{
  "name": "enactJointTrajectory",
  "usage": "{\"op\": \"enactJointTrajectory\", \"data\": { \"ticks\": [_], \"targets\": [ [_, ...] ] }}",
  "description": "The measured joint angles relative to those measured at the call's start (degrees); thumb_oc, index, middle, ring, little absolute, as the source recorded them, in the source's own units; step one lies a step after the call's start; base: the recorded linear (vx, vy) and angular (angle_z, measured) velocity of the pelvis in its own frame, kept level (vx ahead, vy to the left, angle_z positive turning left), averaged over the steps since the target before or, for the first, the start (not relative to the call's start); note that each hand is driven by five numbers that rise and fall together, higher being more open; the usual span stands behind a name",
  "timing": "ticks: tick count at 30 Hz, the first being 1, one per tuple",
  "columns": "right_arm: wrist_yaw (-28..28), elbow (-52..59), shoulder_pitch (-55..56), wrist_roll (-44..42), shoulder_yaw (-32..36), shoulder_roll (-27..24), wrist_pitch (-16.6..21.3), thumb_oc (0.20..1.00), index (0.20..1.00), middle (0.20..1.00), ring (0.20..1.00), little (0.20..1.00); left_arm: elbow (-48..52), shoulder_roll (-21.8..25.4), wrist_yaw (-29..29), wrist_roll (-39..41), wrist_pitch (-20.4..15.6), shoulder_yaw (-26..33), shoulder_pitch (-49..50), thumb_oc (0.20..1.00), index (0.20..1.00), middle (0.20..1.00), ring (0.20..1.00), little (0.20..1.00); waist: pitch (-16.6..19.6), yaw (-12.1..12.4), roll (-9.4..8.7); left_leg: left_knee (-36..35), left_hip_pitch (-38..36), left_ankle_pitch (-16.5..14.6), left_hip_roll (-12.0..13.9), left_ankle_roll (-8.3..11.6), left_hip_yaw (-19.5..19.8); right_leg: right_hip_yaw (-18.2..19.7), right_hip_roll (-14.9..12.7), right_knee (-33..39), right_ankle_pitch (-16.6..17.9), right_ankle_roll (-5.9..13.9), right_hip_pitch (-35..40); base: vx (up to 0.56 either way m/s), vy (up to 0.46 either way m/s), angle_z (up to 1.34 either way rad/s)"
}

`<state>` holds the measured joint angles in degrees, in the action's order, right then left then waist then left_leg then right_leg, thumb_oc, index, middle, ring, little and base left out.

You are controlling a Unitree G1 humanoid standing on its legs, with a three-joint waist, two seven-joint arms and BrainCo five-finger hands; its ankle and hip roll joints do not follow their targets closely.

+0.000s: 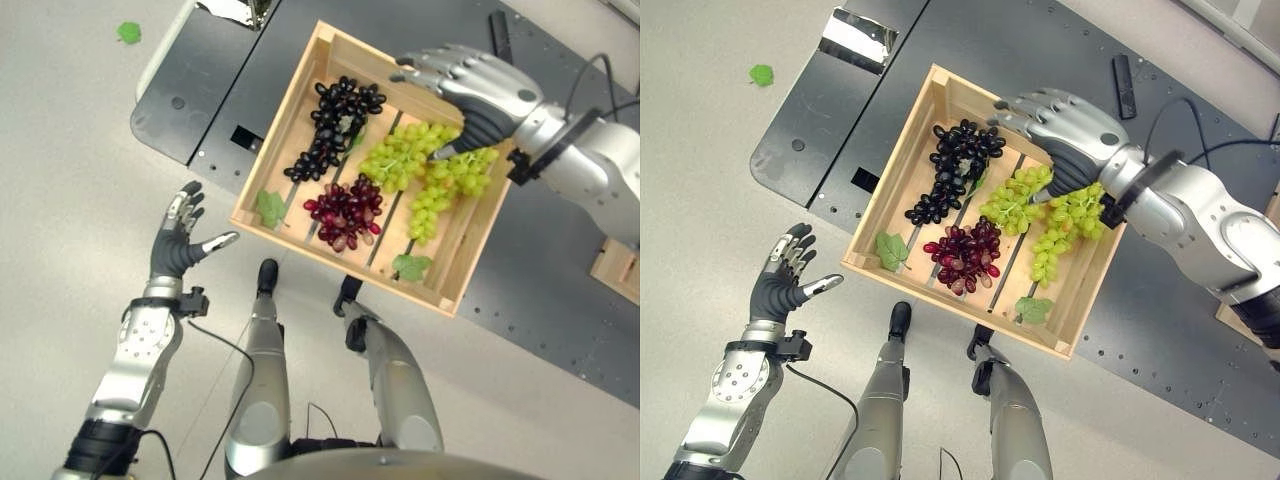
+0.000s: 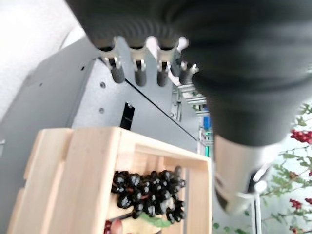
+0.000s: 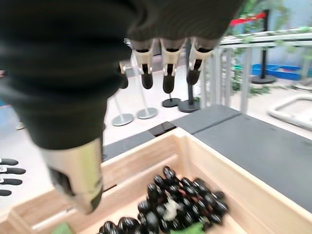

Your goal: Pick up the fruits from the basket on one side to the basket on the other side

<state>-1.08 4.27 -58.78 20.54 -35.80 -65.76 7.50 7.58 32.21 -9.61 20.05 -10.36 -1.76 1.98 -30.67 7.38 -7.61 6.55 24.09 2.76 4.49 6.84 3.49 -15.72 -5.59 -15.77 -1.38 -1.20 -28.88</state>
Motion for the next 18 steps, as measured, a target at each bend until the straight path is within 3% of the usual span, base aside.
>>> {"op": "enactJointTrajectory", "data": {
  "ticks": [8,14,18],
  "targets": [
    [-0.02,-15.54,-1.16,3.13,-4.1,11.36,-2.88,1.0,1.0,1.0,1.0,1.0,-0.7,-0.09,-0.73,1.33,-0.01,-1.94,-2.36,1.0,1.0,1.0,1.0,1.0,-0.09,0.33,0.25,0.32,1.04,0.06,-0.29,-0.08,0.56,-0.57,-0.35,0.01,-0.01,0.01,-0.58,0.0,-0.001,0.02],
    [0.03,-24.48,-1.12,6.5,-6.44,12.28,-4.41,1.0,1.0,1.0,1.0,1.0,-2.15,-0.21,-0.78,1.5,-0.01,-2.39,-2.6,1.0,1.0,1.0,1.0,1.0,-0.24,0.67,1.92,0.87,2.68,0.12,-0.56,-0.16,1.36,-0.74,-0.48,0.0,-0.01,0.01,-1.61,-0.02,0.007,0.05],
    [-0.04,-24.63,-1.04,9.36,-7.6,12.26,-4.49,1.0,1.0,1.0,1.0,1.0,-2.14,-0.49,-0.84,1.49,-0.02,-3.51,-3.35,1.0,1.0,1.0,1.0,1.0,-0.19,0.72,2.13,0.99,3.34,0.12,-0.57,-0.16,1.38,-0.74,-0.55,-0.43,-0.01,0.01,-2.43,0.0,0.0,0.0]
  ]
}}
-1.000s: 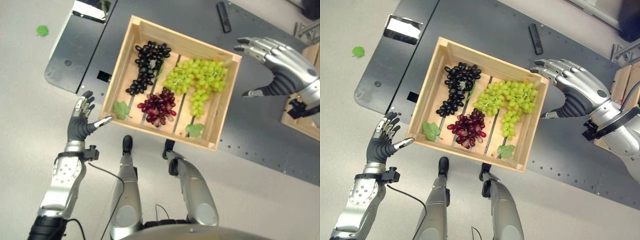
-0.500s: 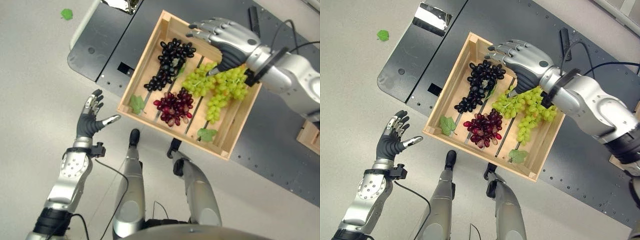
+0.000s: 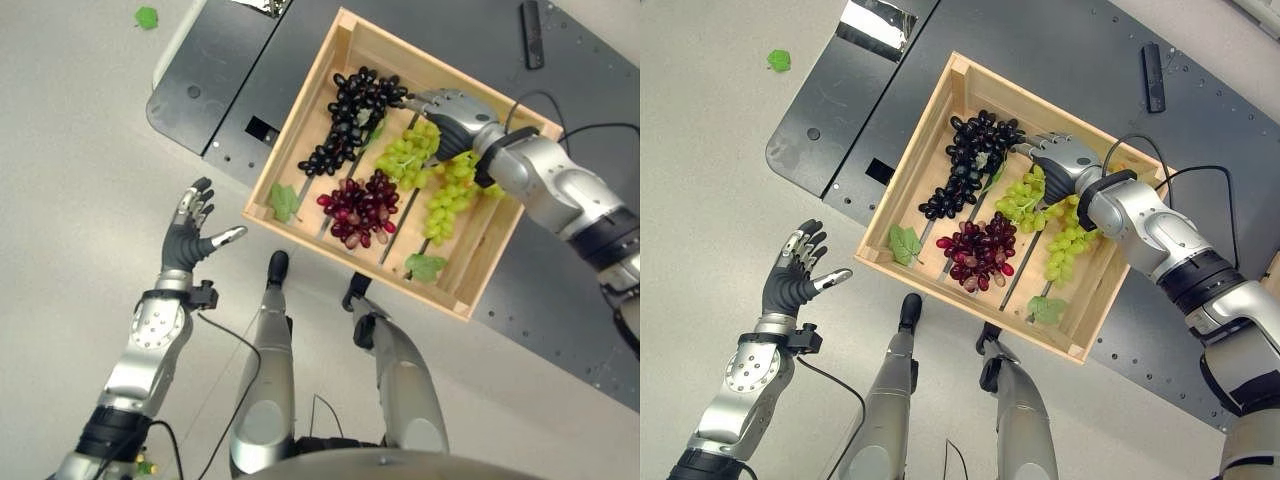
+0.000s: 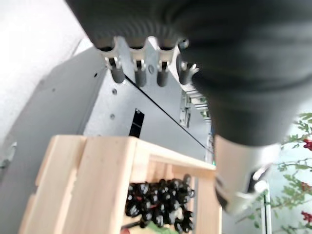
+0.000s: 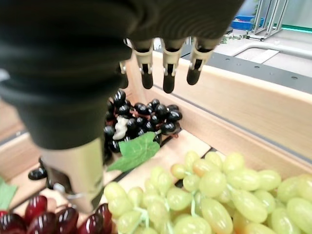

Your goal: Pick up the fruits from the basket on one side to the basket on the other side

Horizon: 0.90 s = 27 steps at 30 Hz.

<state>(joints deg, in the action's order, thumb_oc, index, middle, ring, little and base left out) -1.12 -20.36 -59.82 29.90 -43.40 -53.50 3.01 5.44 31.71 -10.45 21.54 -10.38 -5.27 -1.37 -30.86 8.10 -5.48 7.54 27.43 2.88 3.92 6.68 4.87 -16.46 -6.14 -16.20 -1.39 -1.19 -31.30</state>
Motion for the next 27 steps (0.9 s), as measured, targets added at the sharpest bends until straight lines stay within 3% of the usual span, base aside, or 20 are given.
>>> {"op": "enactJointTrajectory", "data": {
  "ticks": [16,27],
  "targets": [
    [-4.59,-7.84,-2.05,4.45,-9.02,-0.25,0.48,1.0,1.0,1.0,1.0,1.0,-0.12,-0.06,0.38,0.0,-0.01,-0.86,-1.6,1.0,1.0,1.0,1.0,1.0,0.0,0.75,0.2,0.09,0.62,0.17,-0.15,-0.03,0.18,-0.02,-0.16,-0.15,-0.01,0.02,-0.54,0.0,-0.001,0.0],
    [-4.45,-12.27,-7.42,10.63,-13.54,-0.48,0.42,1.0,1.0,1.0,1.0,1.0,-0.21,-0.15,0.31,-0.01,0.0,-1.07,-1.99,1.0,1.0,1.0,1.0,1.0,0.02,0.78,1.91,0.19,2.32,0.72,-0.54,0.02,1.59,-1.19,-0.75,-1.02,-0.08,0.01,-1.91,0.01,-0.014,0.05]
  ]
}}
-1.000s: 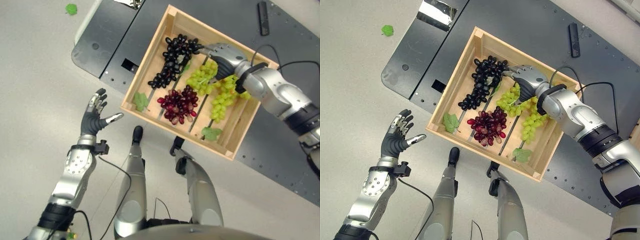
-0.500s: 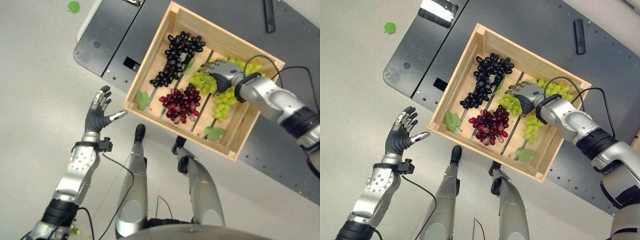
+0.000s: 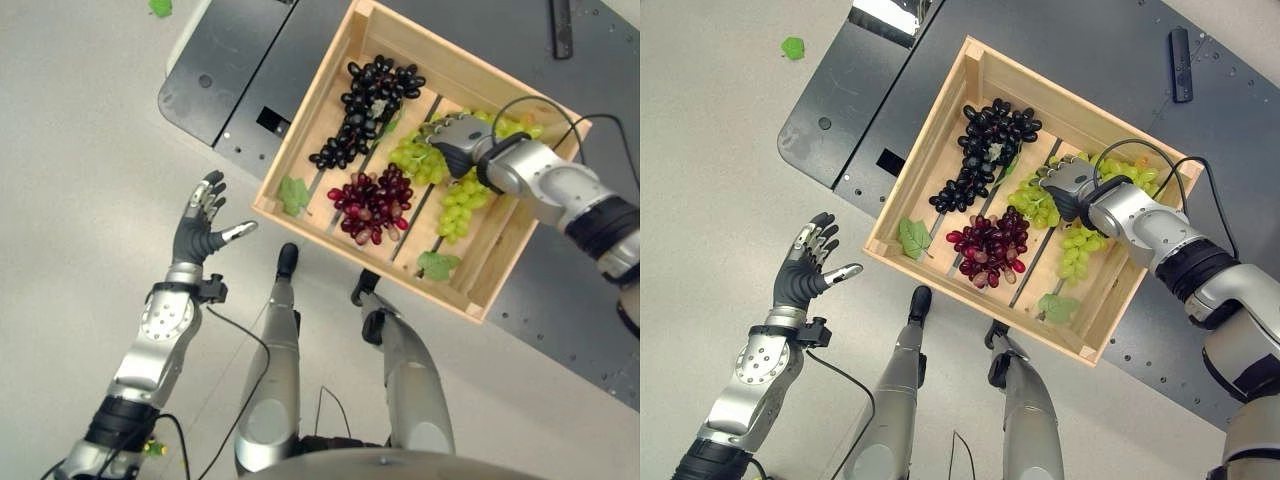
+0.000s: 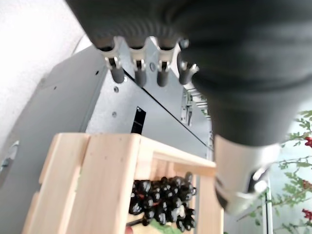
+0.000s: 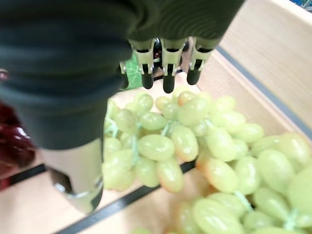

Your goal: Pick up the fruits from the basket on one side to the basket on the other side

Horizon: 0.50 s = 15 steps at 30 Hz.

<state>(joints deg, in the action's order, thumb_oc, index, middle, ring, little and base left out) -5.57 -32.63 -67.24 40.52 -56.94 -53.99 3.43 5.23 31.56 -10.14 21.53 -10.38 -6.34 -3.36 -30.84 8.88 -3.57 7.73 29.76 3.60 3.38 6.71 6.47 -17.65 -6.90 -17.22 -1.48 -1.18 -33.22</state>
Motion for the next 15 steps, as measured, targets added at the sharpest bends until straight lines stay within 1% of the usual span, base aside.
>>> {"op": "enactJointTrajectory", "data": {
  "ticks": [8,15],
  "targets": [
    [3.03,-3.86,-0.26,3.39,2.33,-0.26,-3.29,1.0,1.0,1.0,1.0,1.0,0.0,-0.15,-0.46,0.0,0.2,-0.01,0.04,1.0,1.0,1.0,1.0,1.0,0.05,0.03,0.23,0.0,2.19,0.74,-0.5,-0.05,0.47,-0.21,-0.68,-1.61,-0.53,0.17,-2.48,0.01,-0.011,0.06],
    [4.44,-5.84,-0.28,3.96,2.33,-0.26,-3.84,1.0,1.0,1.0,1.0,1.0,0.01,-0.14,-0.64,0.0,0.68,-0.42,0.01,1.0,1.0,1.0,1.0,1.0,0.05,0.04,0.25,0.0,2.36,0.79,-0.71,-0.11,0.53,-0.21,-0.91,-1.69,-0.54,0.18,-2.69,0.0,0.0,0.0]
  ]
}}
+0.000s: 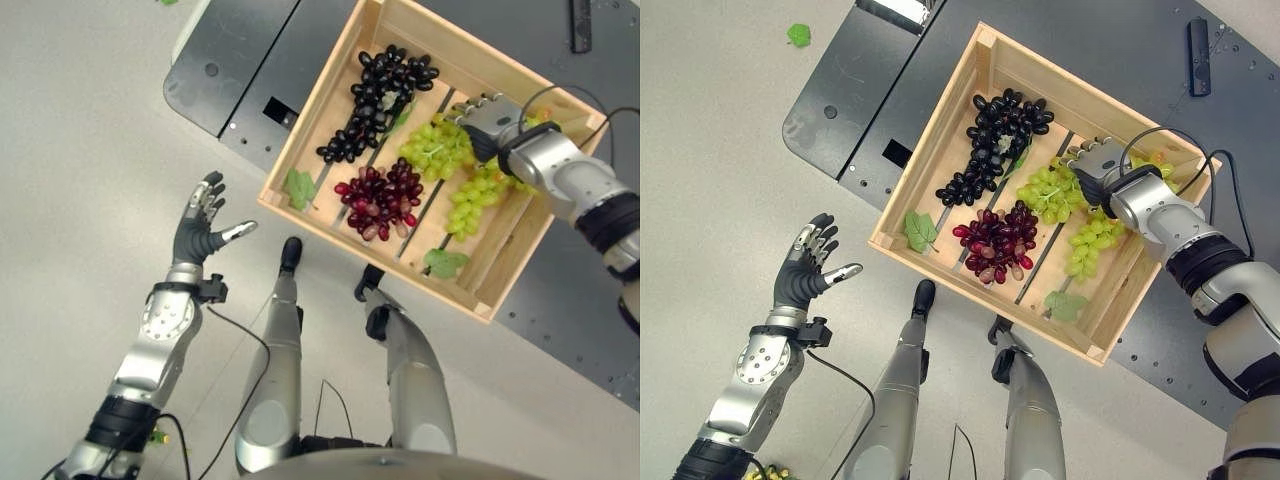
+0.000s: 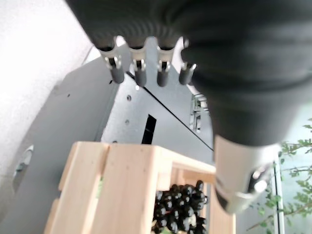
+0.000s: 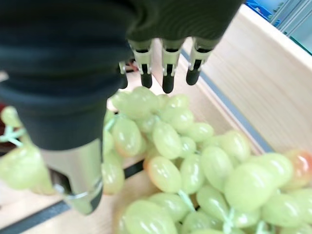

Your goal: Pick up the fruits from the basket on one side to the basket on the other side

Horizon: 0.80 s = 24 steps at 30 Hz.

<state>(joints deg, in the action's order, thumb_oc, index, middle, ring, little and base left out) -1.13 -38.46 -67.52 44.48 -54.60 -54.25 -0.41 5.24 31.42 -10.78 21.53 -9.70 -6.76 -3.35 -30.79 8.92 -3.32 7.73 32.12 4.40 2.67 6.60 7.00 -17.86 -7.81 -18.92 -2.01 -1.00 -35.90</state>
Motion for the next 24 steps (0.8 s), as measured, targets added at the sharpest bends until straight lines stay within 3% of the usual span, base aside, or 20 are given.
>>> {"op": "enactJointTrajectory", "data": {
  "ticks": [24],
  "targets": [
    [2.37,-4.93,-0.55,2.2,4.76,5.13,-4.64,1.0,1.0,1.0,1.0,1.0,0.1,0.0,-1.09,0.01,0.37,-0.56,0.07,1.0,1.0,1.0,1.0,1.0,0.01,-0.04,0.49,1.85,4.63,0.26,-0.68,0.0,1.02,0.01,-0.72,-2.34,-0.16,-0.19,-4.45,0.0,0.0,0.01]
  ]
}}
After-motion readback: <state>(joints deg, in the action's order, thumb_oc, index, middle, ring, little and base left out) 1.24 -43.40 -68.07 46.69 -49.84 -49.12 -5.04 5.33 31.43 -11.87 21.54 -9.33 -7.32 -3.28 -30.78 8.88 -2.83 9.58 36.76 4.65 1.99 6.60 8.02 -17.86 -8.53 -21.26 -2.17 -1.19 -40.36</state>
